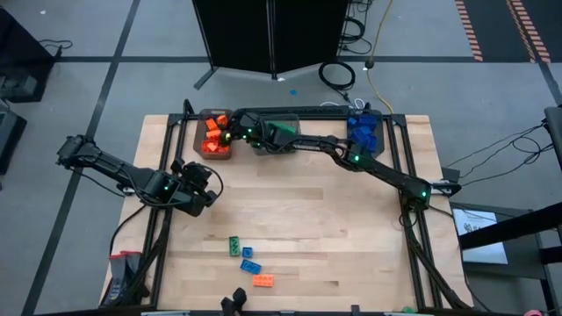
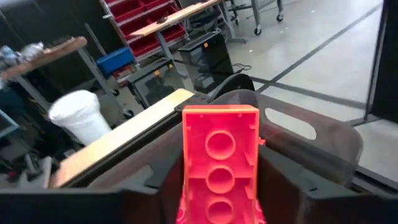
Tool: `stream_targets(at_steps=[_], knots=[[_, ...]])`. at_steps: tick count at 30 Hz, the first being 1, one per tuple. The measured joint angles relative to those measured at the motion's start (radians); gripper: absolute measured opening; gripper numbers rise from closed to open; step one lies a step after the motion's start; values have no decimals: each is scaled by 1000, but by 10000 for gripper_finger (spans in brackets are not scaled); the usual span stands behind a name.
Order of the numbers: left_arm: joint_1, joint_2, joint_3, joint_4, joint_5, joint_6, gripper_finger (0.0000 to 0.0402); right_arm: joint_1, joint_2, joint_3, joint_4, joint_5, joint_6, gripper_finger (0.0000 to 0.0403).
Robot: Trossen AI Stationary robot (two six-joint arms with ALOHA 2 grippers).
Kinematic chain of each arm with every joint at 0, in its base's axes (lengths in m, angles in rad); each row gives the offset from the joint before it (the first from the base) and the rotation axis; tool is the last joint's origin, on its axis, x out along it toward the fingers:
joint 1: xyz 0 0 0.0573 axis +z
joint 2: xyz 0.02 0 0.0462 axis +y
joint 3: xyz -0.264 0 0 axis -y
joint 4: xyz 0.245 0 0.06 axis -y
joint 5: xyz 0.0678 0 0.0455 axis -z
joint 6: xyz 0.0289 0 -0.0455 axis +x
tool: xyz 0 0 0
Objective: Sort blocks
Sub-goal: Put the orange game piece into the left black bin, then put the blue game piece into the right black bin
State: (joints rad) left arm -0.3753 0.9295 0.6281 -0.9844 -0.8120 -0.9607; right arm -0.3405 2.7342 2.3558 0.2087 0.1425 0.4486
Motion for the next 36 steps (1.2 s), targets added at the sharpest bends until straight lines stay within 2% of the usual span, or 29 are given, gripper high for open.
stream_targets(at_steps=[3, 6, 12, 16, 20, 22, 27, 30, 33, 36], knots=[[0, 0, 0, -2, 0, 3, 23, 14, 0, 0, 2, 34, -60, 204], [0, 0, 0, -2, 0, 5, 23, 21, -1, 0, 34, 37, -102, 228], [0, 0, 0, -2, -1, 6, 23, 23, -33, -1, 47, 41, -173, 219], [0, 0, 0, -6, -3, 8, 23, 24, -118, -1, -4, 55, -368, 212], [0, 0, 0, -33, -3, 8, 23, 35, -260, 1, -231, 101, -604, 212], [0, 0, 0, -47, -3, 6, 23, 45, -328, 2, -407, 104, -653, 212], [0, 0, 0, -67, 2, 5, 23, 118, -465, 1, -837, 78, -588, 212], [0, 0, 0, -66, 3, 5, 23, 183, -505, 2, -1053, 31, -543, 212], [0, 0, 0, -65, 4, 5, 23, 265, -508, 0, -1205, -36, -461, 212], [0, 0, 0, -65, 5, 4, 23, 367, -489, -1, -1240, -71, -404, 212]])
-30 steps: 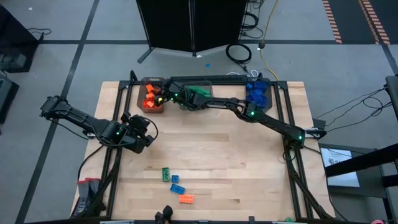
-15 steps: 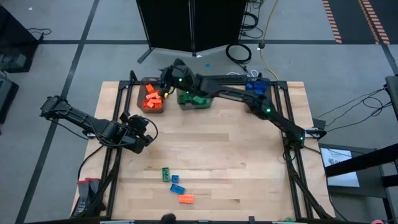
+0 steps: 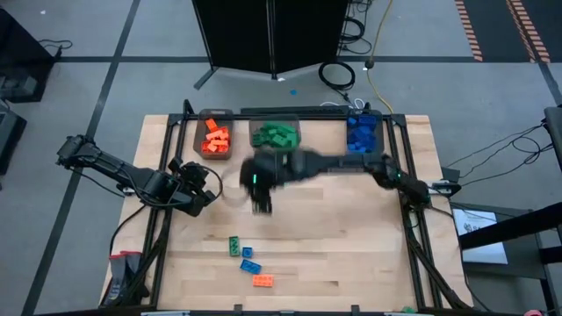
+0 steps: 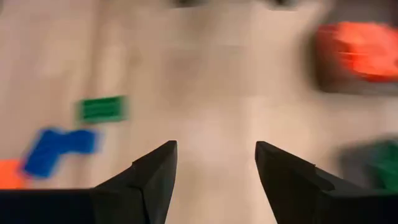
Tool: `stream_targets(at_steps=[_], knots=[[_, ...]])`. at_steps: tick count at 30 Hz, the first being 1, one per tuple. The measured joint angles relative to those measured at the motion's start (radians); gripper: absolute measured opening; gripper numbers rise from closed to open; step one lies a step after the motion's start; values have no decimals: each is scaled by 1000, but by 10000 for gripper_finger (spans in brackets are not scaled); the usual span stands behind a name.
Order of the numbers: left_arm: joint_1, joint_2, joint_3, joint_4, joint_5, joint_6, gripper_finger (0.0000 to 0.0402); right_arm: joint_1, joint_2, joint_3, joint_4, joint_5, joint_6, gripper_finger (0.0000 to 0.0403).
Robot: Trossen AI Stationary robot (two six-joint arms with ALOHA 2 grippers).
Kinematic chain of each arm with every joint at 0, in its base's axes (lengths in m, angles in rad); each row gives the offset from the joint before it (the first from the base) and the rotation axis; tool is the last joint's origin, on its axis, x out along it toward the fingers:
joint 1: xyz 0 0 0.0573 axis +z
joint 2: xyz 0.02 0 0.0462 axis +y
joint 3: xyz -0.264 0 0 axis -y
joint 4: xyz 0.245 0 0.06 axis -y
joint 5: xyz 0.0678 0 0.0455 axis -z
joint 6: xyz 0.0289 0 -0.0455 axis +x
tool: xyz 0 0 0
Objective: Sort blocks
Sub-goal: Put the blue game piece into the right black bin
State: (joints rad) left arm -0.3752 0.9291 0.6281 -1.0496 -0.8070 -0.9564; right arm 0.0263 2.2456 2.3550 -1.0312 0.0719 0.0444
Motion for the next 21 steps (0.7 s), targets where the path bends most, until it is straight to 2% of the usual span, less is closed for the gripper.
stream_targets(at_steps=[8, 13, 21], knots=[[0, 0, 0, 4, 45, -5, 23, 216, 98, 0, 91, 8, 64, 212], [0, 0, 0, 26, 66, -5, 23, 269, 124, 0, 122, 3, 192, 212], [0, 8, 0, 51, 67, 1, 23, 342, 175, 2, 219, -5, 252, 212]])
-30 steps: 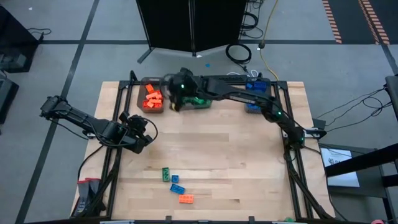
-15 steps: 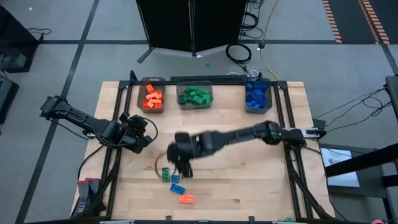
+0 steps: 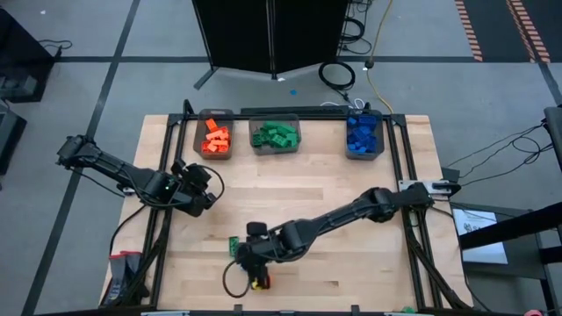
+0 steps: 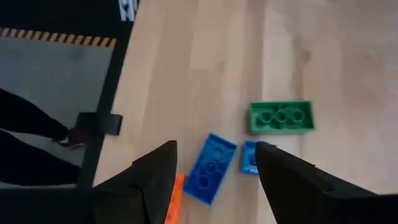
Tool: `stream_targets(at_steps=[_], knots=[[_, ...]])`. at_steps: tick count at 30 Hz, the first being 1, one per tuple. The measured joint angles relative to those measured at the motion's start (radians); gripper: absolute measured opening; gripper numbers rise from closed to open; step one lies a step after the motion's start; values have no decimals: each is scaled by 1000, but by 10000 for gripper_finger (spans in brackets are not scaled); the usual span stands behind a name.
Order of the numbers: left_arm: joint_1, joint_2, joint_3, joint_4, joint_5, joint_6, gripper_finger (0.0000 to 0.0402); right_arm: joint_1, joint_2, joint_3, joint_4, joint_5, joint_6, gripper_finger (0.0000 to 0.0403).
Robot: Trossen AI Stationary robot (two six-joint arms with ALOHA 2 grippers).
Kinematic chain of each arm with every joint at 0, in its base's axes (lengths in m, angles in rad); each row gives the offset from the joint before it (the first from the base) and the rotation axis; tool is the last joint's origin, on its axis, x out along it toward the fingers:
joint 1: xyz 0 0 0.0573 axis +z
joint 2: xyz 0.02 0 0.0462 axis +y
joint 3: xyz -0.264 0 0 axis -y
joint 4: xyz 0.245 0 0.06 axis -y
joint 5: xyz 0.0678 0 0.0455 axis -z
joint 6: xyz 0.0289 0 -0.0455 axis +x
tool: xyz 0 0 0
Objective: Sort blocks
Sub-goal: Put the blue game piece into the right black bin
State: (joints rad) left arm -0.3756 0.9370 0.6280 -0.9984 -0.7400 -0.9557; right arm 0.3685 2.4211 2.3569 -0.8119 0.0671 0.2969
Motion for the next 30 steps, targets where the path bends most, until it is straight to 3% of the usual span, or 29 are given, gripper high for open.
stream_targets(at_steps=[8, 18, 30], knots=[[0, 16, 0, 1, 4, 3, 23, 7, 59, -2, 114, -77, 34, 212], [0, 18, 0, -9, 21, 49, 23, -1, 99, -2, 37, -13, 115, 212], [0, 27, 0, -2, 26, 45, 23, 42, 161, -1, 3, -17, 313, 212]])
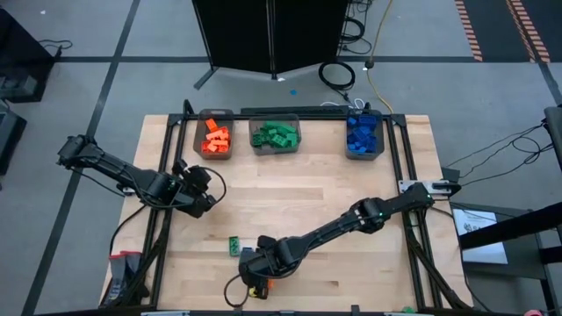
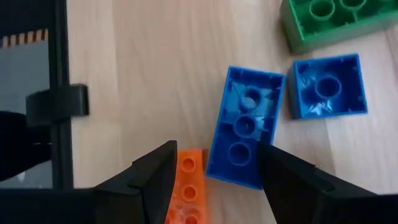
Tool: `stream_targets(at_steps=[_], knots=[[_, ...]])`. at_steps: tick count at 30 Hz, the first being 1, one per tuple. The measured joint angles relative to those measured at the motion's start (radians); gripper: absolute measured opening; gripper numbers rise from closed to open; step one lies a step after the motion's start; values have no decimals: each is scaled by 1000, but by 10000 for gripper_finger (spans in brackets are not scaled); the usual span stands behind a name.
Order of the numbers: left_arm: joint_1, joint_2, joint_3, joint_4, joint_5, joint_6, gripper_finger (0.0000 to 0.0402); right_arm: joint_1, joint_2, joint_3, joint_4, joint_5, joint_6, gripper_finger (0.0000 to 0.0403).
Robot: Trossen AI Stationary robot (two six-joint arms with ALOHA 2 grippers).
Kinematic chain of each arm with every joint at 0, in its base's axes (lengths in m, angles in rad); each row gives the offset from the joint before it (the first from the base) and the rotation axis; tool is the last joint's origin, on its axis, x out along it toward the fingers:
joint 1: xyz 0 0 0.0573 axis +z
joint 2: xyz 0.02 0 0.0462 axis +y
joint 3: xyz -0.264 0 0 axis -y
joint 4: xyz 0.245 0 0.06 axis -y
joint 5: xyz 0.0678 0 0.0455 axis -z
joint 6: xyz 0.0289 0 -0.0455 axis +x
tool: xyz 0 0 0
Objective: Sort blocks
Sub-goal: Put the blue game piece into the right black bin
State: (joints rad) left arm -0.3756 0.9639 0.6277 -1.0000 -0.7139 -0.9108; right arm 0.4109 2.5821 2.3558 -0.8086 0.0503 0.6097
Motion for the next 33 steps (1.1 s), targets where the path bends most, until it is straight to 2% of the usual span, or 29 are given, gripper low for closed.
stream_targets(at_steps=[8, 17, 24, 33], knots=[[0, 12, 0, 19, 8, 0, 23, -1, 6, 0, 10, 133, 38, 212], [0, 14, 0, 23, 41, 0, 23, -16, 6, 0, -19, 128, 1, 212], [0, 14, 0, 22, 40, 4, 23, -9, 7, 0, -21, 77, -24, 212], [0, 14, 0, 22, 32, 8, 23, -12, 7, 0, -34, 78, -40, 212]])
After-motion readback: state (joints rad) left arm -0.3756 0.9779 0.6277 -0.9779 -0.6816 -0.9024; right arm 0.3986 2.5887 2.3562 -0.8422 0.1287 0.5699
